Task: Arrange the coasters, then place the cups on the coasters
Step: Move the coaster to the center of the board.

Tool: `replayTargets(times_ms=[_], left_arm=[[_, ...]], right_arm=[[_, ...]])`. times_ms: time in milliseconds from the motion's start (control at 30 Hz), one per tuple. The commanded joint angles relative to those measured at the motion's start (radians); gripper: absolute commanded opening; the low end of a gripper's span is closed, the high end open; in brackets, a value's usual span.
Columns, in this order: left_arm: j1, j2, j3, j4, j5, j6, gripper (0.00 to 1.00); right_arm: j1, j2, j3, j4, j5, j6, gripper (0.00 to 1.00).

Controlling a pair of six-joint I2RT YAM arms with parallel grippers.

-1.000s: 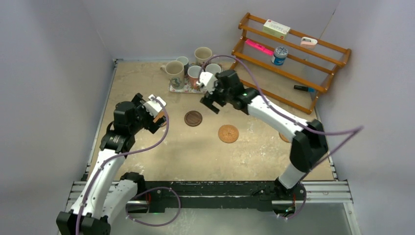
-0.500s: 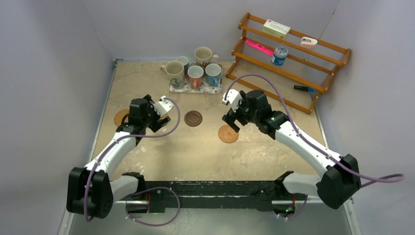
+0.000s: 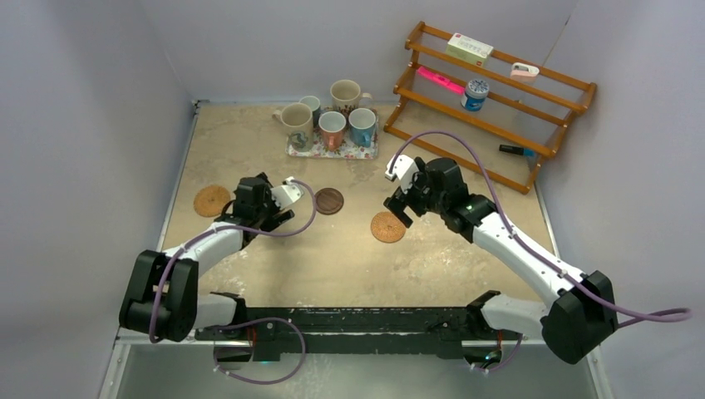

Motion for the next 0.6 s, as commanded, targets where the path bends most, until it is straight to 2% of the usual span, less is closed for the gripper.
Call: replayTargets(times_ms=[0, 567], left_arm=[[-0.026, 0.025, -0.014, 0.080, -0.022, 0.020, 1.00], [-0.064, 0.136, -0.008, 0.164, -0.131, 0.022, 1.00]], right_arm=[[-0.010, -0.048, -0.012, 0.040, -0.038, 0.004, 0.99], [-0.017, -0.054, -0.016, 0.047, -0.043, 0.003, 0.99]])
